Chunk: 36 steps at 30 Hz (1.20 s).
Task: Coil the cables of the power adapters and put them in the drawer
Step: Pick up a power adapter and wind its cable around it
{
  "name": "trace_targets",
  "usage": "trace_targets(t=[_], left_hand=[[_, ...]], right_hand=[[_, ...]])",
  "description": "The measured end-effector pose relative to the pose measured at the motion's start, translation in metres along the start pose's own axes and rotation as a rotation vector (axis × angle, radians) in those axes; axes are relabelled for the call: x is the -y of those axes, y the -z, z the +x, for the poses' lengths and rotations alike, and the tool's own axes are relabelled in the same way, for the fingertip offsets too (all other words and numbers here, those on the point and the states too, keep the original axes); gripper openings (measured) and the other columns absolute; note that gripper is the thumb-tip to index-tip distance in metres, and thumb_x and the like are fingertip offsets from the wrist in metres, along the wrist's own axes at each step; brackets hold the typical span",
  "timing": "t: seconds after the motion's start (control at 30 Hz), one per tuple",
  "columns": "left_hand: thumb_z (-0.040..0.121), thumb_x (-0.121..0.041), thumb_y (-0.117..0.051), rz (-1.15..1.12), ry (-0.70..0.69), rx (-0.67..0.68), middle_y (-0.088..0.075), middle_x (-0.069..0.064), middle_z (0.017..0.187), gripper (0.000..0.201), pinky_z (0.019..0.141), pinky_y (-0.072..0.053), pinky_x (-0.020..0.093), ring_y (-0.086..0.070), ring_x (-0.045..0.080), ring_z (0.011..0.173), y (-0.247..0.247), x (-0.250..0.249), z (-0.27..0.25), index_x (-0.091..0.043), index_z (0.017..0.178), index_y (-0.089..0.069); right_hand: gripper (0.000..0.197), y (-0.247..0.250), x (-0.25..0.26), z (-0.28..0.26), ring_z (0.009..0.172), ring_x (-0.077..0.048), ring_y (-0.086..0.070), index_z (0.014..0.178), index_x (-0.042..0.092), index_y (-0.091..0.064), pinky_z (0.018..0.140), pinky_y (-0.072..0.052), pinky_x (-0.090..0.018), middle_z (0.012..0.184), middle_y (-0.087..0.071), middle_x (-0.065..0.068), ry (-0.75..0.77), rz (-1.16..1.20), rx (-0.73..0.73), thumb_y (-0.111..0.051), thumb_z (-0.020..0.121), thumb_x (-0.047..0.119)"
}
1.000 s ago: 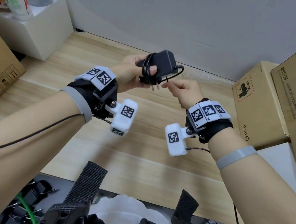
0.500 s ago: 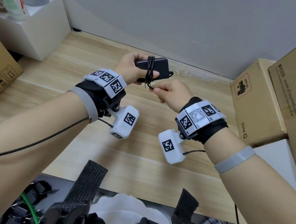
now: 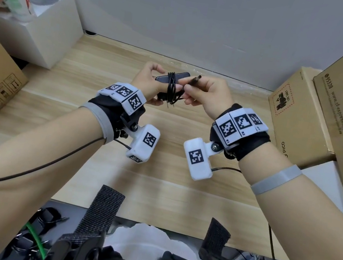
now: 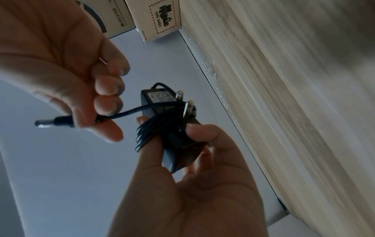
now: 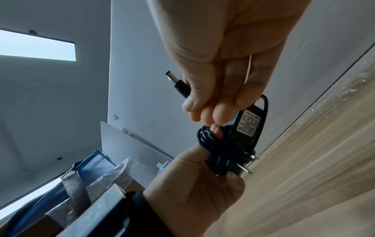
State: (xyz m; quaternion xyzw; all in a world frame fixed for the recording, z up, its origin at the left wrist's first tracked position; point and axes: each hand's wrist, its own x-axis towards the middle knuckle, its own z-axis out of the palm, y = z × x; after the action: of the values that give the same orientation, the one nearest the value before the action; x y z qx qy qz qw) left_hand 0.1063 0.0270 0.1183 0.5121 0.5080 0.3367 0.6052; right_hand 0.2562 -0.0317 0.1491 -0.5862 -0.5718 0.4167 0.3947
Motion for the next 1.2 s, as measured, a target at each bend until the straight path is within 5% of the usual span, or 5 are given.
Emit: trace_targets(t=[0.2,0.4,0.6,0.97,1.2], left_hand=[[0.079,-0.019,-0.072,-0.020,-0.053,-0.002,-0.061,-0.001,0.084,0.029,0.045,-0.051,0.021,-0.062,0.009,0.057,-0.005,0.001,-0.005,-0.026,0.104,-0.060],[0.086,-0.015,-0.064,-0.030,-0.096,0.062,-0.063,-0.002,0.097,0.040,0.048,-0.053,0.021,-0.064,0.009,0.065,-0.017,0.002,-0.008,-0.018,0.125,-0.057],[0.091,-0.007,-0.054,-0.108,-0.056,0.109,-0.062,0.005,0.097,0.037,0.047,-0.053,0.022,-0.061,0.013,0.070,-0.019,-0.002,-0.007,-0.014,0.128,-0.054],[0.095,-0.007,-0.047,-0.046,-0.149,0.097,-0.055,0.004,0.112,0.039,0.053,-0.056,0.022,-0.061,0.014,0.079,-0.028,-0.004,-0.006,-0.015,0.133,-0.048],[0.092,-0.005,-0.051,0.008,-0.191,0.042,-0.044,0.002,0.114,0.035,0.053,-0.057,0.026,-0.061,0.023,0.085,-0.029,-0.001,-0.002,-0.014,0.126,-0.047]], right_hand=[[0.018,-0.001,0.003,0.002,0.057,-0.002,-0.059,0.075,0.023,-0.061,0.056,-0.045,-0.016,0.069,-0.064,0.005,-0.004,-0.017,-0.092,-0.057,0.090,0.013],[0.017,-0.001,0.009,0.004,0.039,-0.002,-0.053,0.093,0.015,-0.050,0.044,-0.044,-0.014,0.043,-0.059,0.007,-0.026,0.084,-0.194,-0.061,0.086,0.004],[0.018,0.001,0.007,0.009,0.037,-0.005,-0.049,0.067,0.020,-0.063,0.042,-0.039,-0.015,0.049,-0.056,-0.002,-0.121,-0.017,-0.316,-0.064,0.077,0.005],[0.009,0.009,0.005,0.015,0.038,-0.007,-0.044,0.076,0.019,-0.070,0.046,-0.037,-0.019,0.048,-0.053,0.001,-0.136,-0.111,-0.232,-0.065,0.083,0.014],[0.021,0.006,0.004,0.015,0.045,-0.011,-0.046,0.067,0.024,-0.052,0.049,-0.036,-0.023,0.052,-0.056,0.002,-0.143,-0.188,-0.224,-0.063,0.085,0.023]])
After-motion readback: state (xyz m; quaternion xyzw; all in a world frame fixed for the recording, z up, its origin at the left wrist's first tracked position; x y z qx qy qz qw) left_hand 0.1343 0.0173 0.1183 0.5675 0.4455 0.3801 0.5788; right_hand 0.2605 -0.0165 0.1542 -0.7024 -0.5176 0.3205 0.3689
